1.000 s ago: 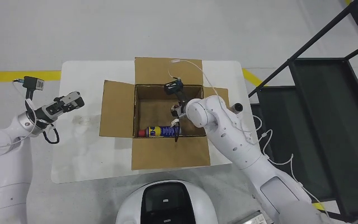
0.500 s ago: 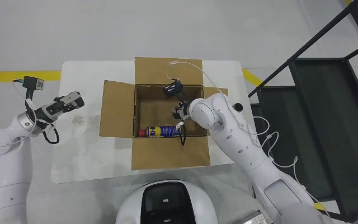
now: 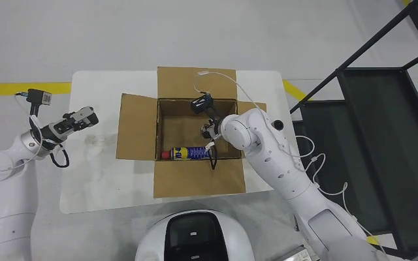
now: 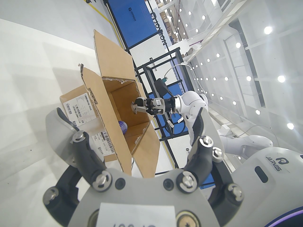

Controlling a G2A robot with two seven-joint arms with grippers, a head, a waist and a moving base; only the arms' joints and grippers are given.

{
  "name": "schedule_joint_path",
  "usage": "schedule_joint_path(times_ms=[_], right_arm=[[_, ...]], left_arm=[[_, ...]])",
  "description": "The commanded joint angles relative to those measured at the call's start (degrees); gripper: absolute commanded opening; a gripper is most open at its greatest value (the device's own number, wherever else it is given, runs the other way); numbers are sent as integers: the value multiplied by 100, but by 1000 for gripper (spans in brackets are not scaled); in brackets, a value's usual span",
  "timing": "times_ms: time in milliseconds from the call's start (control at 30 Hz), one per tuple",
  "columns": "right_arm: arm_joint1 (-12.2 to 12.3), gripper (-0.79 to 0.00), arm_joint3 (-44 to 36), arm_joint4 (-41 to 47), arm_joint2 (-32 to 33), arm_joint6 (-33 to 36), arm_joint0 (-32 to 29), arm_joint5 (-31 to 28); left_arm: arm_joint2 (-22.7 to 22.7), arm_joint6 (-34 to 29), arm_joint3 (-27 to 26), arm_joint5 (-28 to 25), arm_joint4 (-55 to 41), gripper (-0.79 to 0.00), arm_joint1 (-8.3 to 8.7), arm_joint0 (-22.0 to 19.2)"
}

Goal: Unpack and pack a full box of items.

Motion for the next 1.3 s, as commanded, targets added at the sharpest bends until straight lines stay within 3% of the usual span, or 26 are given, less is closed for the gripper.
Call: schedule_joint_path(times_ms=[0, 233, 433, 567, 833, 1067, 1267], right_arm=[[0, -785, 0, 0, 0, 0, 0, 0], [9, -785, -61, -16, 10, -116, -78, -41], [119, -785, -881, -291, 294, 442, -287, -156], [248, -785, -1634, -513, 795, 899, -630, -215], [513, -785, -2668, -585, 2467, 1326, -1798, -311], [642, -785, -2405, -390, 3861, 916, -2656, -269], [683, -785, -1687, -477, 4171, 531, -2942, -166]], left_arm=[[0, 0, 0, 0, 1, 0, 0, 0], [0, 0, 0, 0, 1, 0, 0, 0], [0, 0, 0, 0, 1, 0, 0, 0], [0, 0, 0, 0, 1, 0, 0, 0], [0, 0, 0, 0, 1, 0, 0, 0], [0, 0, 0, 0, 1, 0, 0, 0], [0, 0, 0, 0, 1, 0, 0, 0]])
